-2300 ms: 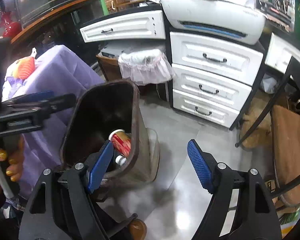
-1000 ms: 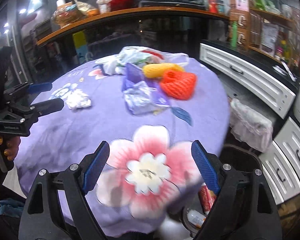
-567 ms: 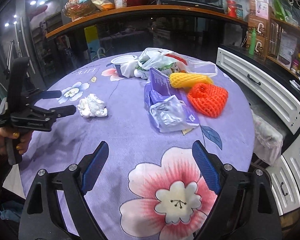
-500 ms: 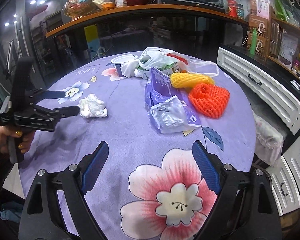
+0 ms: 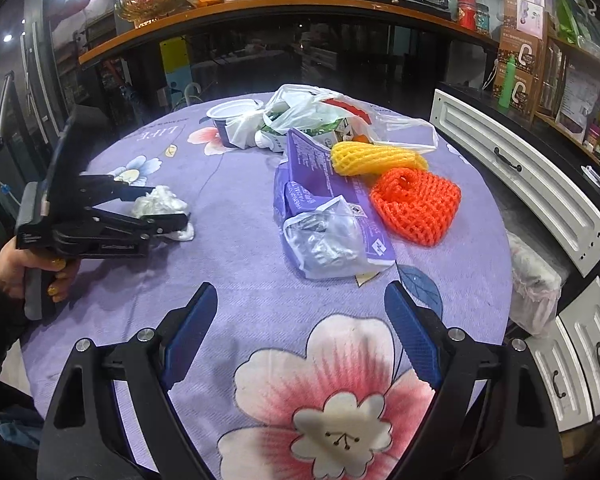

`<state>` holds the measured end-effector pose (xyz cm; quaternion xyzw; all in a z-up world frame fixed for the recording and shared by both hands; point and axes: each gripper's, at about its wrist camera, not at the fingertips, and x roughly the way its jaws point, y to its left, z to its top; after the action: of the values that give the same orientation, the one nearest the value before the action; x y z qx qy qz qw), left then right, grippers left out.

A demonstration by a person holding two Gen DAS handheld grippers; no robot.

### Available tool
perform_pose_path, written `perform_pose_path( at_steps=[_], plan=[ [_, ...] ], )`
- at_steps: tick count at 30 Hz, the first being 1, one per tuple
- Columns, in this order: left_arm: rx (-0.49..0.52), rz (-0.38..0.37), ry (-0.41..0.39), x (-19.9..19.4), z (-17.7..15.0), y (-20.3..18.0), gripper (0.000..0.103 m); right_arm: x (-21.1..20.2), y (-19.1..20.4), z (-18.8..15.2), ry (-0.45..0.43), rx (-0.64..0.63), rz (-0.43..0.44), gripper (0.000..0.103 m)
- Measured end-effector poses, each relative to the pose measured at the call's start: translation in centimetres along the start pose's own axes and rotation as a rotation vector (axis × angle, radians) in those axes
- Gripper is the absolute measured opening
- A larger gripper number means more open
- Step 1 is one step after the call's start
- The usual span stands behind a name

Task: Collect trash
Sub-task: 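Grasp the crumpled white tissue with the left gripper, then grasp the purple tissue pack with the right gripper while the left holds the tissue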

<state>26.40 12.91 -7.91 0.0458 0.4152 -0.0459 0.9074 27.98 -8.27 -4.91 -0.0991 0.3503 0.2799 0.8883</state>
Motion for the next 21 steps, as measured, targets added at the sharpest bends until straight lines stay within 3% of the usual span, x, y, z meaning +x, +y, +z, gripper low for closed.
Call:
perform_pose_path(
  at_steps=[4, 6, 10, 16, 18, 19, 21],
  plan=[
    [-0.016, 0.0, -0.032, -0.9, -0.1, -0.2, 0.034, 1.8, 0.2, 1.0, 0.02, -0.037, -0.019, 0.085],
    [-0.018, 0.008, -0.054, -1.7, 0.0, -0.3, 0.03, 2.7, 0.3, 1.6, 0.032, -0.058, -0.028, 0.085],
    [-0.043, 0.005, -0.072, -2.3, -0.1, 0.1, 0.022, 5.0, 1.0, 3.1, 0.059, -0.129, -0.048, 0.085],
    [-0.096, -0.005, -0.086, -2.4, -0.2, 1.5, 0.02, 7.8, 1.4, 4.7, 0.082, -0.212, -0.127, 0.084],
    [-0.11, -0.013, -0.093, -2.6, -0.2, 1.7, 0.019, 8.8, 1.0, 5.0, 0.106, -0.209, -0.133, 0.069],
    [-0.118, -0.024, -0.096, -2.7, -0.2, 1.9, 0.019, 9.4, 0.7, 5.1, 0.127, -0.202, -0.129, 0.055],
    [-0.122, -0.025, -0.106, -3.1, -0.2, 2.0, 0.019, 9.8, 0.4, 5.1, 0.137, -0.194, -0.118, 0.054]
  ],
)
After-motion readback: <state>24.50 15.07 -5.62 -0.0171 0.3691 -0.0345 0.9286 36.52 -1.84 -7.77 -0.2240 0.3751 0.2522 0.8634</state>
